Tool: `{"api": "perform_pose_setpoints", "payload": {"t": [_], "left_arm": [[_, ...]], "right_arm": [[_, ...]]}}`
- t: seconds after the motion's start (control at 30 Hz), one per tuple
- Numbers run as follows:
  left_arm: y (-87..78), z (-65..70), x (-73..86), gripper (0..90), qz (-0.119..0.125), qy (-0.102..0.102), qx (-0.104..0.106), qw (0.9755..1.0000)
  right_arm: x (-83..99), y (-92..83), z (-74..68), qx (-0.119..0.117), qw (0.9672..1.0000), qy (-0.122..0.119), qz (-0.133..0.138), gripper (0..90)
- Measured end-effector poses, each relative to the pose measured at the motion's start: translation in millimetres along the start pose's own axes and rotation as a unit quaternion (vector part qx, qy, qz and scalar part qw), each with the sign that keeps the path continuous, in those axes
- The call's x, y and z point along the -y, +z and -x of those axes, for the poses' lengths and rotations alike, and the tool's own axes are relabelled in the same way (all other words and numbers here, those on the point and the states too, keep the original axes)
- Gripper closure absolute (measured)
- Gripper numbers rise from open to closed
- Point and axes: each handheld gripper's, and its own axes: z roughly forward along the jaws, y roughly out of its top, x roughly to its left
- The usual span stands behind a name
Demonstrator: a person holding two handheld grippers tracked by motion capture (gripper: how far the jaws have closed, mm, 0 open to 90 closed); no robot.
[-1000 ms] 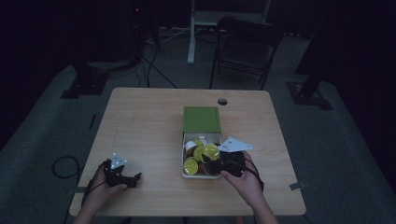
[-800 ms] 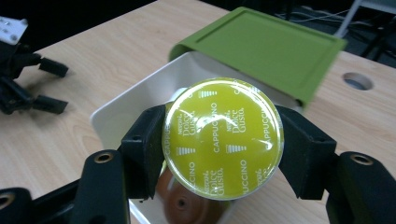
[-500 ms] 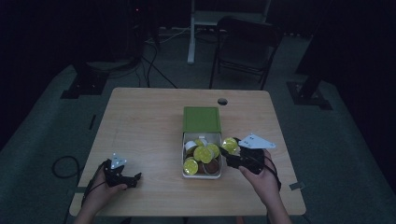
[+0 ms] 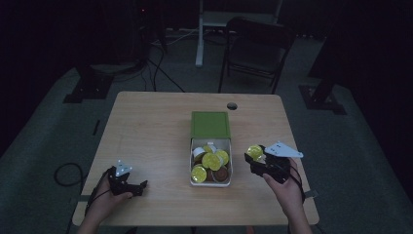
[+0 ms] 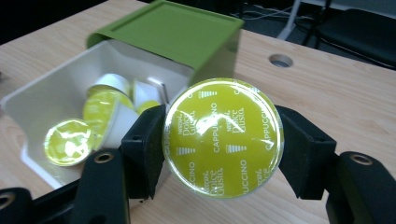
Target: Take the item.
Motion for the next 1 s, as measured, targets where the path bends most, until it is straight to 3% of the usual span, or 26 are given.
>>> {"api": "perform_pose_setpoints", "payload": {"t": [0.5, 1.0], "left_arm": [[0.0, 0.0, 0.0, 0.0, 0.0, 0.0, 0.0, 1.0], [0.0, 0.0, 0.0, 0.0, 0.0, 0.0, 0.0, 1.0]], "right_arm": [[36.7, -0.6, 38.6, 0.056, 0.9974, 0.032, -0.032, 38.2], [68.9, 8.0, 63.0, 0.081, 0.9924, 0.063, -0.068, 38.2]]}}
